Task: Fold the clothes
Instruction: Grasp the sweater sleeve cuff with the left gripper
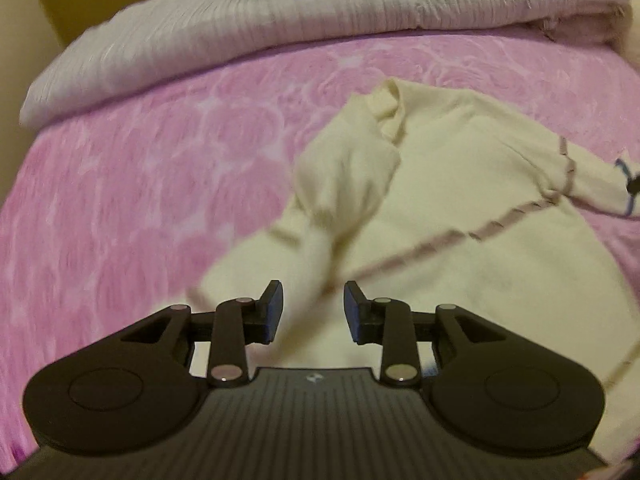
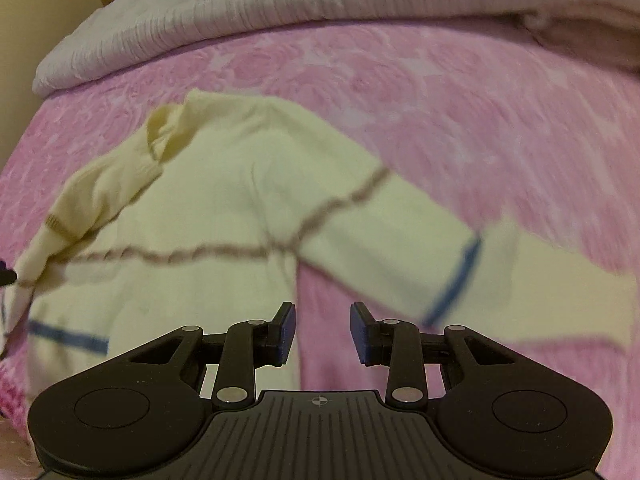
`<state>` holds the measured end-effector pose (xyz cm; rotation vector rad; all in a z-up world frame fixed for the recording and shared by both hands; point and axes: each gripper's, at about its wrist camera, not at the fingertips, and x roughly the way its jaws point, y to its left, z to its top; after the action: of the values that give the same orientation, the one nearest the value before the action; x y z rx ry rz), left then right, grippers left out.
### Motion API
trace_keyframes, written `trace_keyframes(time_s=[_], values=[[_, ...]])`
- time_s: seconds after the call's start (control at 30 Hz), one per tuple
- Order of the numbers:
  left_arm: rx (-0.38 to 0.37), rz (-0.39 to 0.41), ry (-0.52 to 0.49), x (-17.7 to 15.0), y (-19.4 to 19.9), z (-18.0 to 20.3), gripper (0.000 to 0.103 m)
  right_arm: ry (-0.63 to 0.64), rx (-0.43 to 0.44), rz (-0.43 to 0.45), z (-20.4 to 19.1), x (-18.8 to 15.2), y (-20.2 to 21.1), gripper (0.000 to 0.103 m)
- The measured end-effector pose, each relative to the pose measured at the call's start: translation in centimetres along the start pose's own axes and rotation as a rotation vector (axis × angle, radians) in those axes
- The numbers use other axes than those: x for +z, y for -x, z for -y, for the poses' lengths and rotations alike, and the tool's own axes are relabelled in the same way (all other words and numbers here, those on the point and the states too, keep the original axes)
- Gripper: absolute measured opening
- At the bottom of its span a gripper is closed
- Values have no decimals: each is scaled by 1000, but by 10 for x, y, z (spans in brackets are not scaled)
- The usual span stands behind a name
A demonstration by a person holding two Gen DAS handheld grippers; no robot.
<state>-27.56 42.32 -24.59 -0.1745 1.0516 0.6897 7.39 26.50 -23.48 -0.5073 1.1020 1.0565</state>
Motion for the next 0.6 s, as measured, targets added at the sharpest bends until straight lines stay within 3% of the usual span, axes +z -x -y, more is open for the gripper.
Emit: trace_keyframes(time_s=[0.13, 0.37, 0.43, 0.47, 0.5, 0.57, 0.6], values=[[19, 8, -51, 14, -27, 0, 29, 111, 1, 30, -13, 39, -36, 34], [-34, 16, -26, 31, -66, 0, 29, 284, 19, 103, -23, 109, -99, 35], [-41, 22, -12, 33, -73, -1, 29, 301, 35, 104, -19, 125, -118, 42], [-43, 19, -11, 33, -76, -3, 28, 301, 46, 99, -17, 130, -128, 56], [-46, 15, -10, 33, -80, -4, 27, 302, 58, 94, -14, 136, -137, 62], [-58, 9, -9, 32, -86, -7, 10, 303, 80, 84, -9, 147, -156, 62], [-67, 9, -10, 32, -89, -9, 8, 304, 92, 79, -7, 152, -165, 62]])
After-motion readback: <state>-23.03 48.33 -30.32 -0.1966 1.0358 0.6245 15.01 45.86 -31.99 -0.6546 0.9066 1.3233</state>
